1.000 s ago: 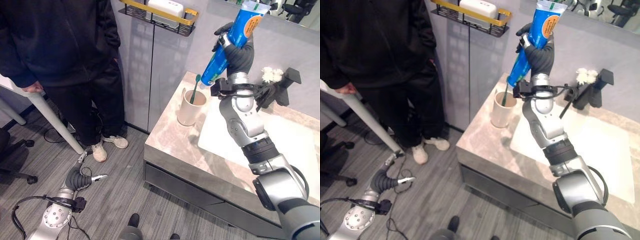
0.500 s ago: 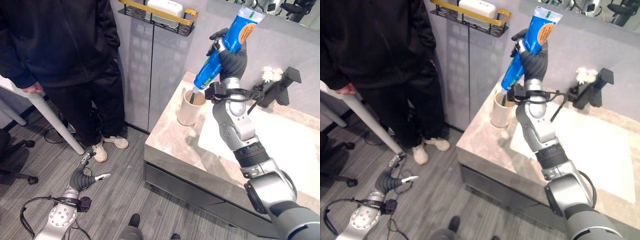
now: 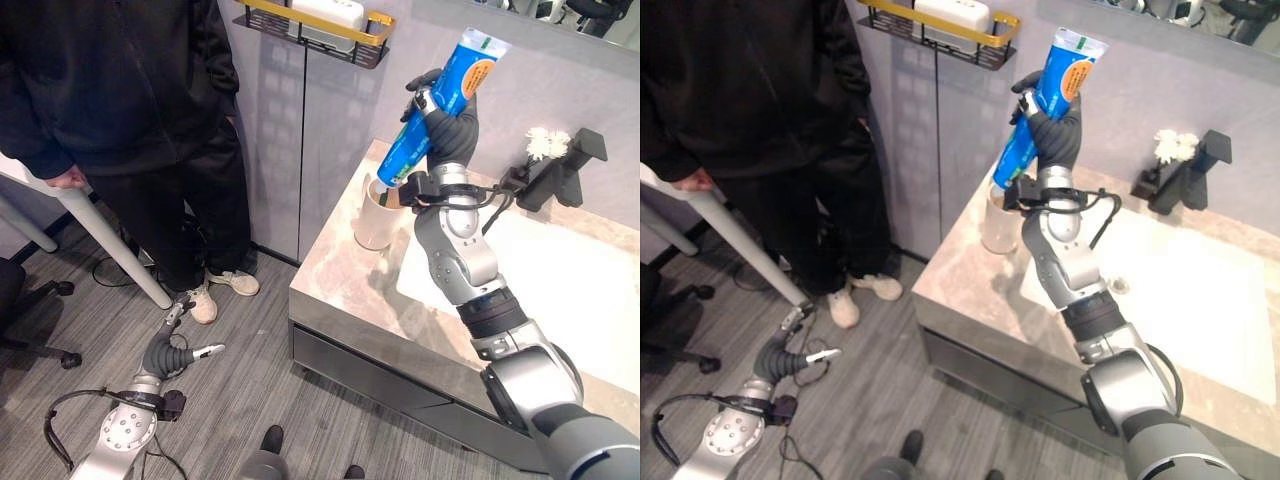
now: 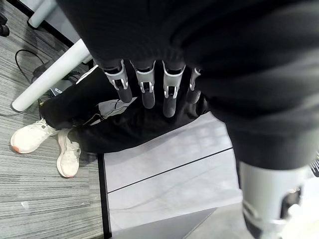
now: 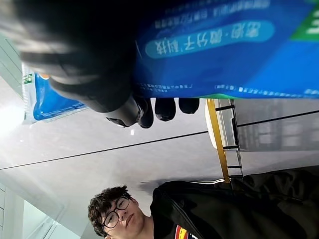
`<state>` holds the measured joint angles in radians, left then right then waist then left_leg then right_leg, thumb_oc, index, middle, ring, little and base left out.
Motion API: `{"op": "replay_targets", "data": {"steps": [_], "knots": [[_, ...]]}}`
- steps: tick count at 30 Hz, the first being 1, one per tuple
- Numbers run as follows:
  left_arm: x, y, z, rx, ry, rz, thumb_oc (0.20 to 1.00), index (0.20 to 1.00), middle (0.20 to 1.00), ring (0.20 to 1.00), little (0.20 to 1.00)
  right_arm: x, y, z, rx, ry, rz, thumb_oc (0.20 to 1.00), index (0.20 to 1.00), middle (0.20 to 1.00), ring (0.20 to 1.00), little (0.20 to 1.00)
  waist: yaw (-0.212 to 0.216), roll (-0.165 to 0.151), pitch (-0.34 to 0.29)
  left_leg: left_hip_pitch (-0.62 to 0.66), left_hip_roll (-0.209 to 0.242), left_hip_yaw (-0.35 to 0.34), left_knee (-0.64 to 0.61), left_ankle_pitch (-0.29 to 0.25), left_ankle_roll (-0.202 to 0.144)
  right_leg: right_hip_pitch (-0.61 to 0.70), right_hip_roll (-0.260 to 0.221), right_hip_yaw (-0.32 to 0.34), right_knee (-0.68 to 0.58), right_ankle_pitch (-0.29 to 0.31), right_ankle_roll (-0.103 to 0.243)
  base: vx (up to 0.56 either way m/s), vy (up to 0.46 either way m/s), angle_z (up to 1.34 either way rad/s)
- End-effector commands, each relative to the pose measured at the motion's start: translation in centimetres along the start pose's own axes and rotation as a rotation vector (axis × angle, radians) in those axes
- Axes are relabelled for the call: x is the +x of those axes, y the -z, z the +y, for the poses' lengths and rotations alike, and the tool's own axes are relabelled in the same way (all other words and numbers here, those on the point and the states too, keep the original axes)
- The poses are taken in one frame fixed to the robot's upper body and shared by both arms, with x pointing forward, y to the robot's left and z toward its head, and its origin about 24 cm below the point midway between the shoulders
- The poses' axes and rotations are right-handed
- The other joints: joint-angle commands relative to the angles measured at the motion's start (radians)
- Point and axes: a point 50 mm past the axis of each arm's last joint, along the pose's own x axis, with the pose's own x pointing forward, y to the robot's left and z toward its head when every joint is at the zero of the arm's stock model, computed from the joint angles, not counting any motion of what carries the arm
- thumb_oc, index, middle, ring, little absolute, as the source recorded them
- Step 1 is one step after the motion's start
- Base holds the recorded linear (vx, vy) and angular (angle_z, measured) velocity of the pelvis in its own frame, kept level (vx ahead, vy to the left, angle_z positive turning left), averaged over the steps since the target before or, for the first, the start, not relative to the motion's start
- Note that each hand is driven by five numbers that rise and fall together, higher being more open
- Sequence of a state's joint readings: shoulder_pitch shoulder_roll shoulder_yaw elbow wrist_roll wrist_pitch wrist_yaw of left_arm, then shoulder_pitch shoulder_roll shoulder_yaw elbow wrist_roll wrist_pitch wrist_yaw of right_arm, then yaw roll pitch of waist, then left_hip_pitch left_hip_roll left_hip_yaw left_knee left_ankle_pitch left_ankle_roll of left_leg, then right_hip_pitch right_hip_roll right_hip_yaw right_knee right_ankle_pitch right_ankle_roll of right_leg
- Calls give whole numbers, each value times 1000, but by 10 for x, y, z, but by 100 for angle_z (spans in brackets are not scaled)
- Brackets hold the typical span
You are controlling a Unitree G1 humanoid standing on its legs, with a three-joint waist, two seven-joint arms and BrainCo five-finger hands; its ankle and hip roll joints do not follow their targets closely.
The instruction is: Put brush and paste in cup on sink, flatten towel.
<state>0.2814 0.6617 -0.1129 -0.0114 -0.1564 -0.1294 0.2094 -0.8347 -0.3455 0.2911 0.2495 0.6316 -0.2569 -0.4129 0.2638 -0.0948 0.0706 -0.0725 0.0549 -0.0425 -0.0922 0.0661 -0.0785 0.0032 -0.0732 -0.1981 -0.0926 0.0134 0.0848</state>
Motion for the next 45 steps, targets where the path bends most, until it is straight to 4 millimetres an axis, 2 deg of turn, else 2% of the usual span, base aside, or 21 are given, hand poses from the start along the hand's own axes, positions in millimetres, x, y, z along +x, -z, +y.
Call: {"op": "replay_targets", "data": {"steps": [1,13,28,45], "knots": [[2,-9,6,43,26,-64,1000,1000,1000,1000,1000,10,-22,1,-15,-9,-109,200,200,200,200,200,6,-37,-76,-51,-13,-10,5,-4,17,7,-94,-11,8,20,74,0,0,0],[4,-9,5,31,35,-62,1000,1000,1000,1000,1000,10,-19,-4,-97,-10,-100,200,200,200,200,200,13,-41,-65,-60,-15,-18,5,-3,17,4,-93,-16,6,19,76,0,0,0],[5,-11,4,32,37,-71,1000,1000,1000,1000,1000,6,-7,-12,-105,12,-52,200,200,200,200,200,19,-45,-57,-63,-21,-24,5,-6,23,4,-98,-23,7,18,78,0,0,0],[5,-11,2,16,39,-71,1000,1000,1000,1000,1000,2,4,-11,-115,21,-20,200,200,200,200,200,41,-59,-49,-76,-23,-44,5,-7,24,2,-94,-35,6,19,79,1,0,0]]}}
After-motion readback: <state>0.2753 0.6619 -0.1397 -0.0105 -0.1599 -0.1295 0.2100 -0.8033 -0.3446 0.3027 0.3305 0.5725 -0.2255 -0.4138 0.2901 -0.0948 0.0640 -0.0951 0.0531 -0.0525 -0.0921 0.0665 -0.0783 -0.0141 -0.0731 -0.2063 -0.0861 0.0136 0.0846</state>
